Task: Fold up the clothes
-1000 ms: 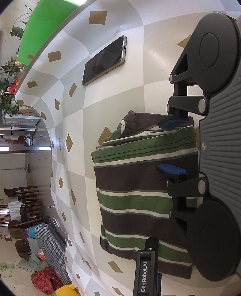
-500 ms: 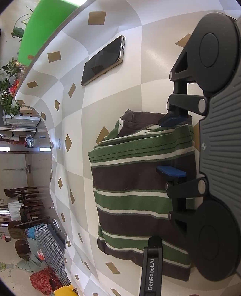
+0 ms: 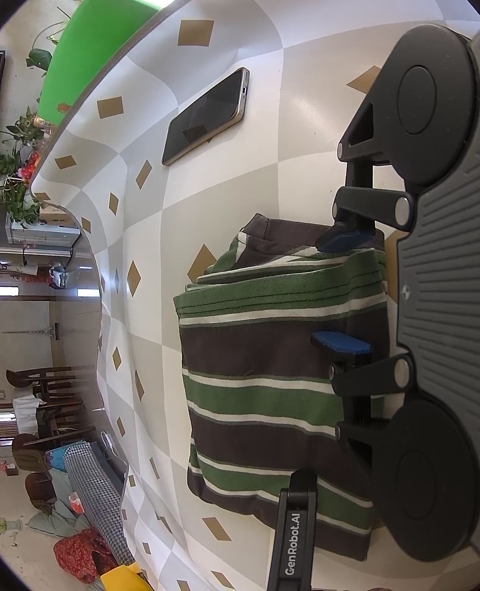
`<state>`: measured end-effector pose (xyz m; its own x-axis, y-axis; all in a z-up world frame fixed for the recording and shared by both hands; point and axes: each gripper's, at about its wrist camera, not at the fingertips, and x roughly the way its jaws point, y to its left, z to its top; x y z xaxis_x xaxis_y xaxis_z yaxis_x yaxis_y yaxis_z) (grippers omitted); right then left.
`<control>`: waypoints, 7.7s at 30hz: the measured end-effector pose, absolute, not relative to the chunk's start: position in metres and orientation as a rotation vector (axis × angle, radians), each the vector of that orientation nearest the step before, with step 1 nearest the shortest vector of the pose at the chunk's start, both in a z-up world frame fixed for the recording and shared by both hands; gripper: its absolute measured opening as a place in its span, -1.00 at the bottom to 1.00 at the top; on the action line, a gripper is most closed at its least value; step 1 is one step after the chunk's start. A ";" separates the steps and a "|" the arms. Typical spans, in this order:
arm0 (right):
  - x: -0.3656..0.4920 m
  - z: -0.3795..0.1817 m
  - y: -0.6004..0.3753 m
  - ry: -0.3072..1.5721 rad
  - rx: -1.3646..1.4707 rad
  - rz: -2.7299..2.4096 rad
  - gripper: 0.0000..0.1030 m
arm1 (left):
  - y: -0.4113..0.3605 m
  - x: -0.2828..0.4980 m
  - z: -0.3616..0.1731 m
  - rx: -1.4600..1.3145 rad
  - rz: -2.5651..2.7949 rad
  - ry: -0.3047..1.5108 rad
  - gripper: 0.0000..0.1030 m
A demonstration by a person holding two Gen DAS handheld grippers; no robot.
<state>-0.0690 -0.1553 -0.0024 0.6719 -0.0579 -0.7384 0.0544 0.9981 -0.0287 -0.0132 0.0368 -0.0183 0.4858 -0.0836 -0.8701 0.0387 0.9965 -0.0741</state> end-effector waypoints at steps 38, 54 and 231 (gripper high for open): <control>-0.070 0.000 -0.153 0.908 0.102 -0.089 0.00 | 0.045 -0.020 -0.019 -0.057 -0.032 1.071 1.00; -0.066 0.001 -0.151 0.923 0.107 -0.120 0.02 | 0.042 -0.018 -0.019 -0.063 -0.007 1.080 1.00; -0.030 0.043 -0.217 0.967 0.335 0.172 0.23 | -0.044 -0.075 0.039 0.191 -0.076 1.009 1.00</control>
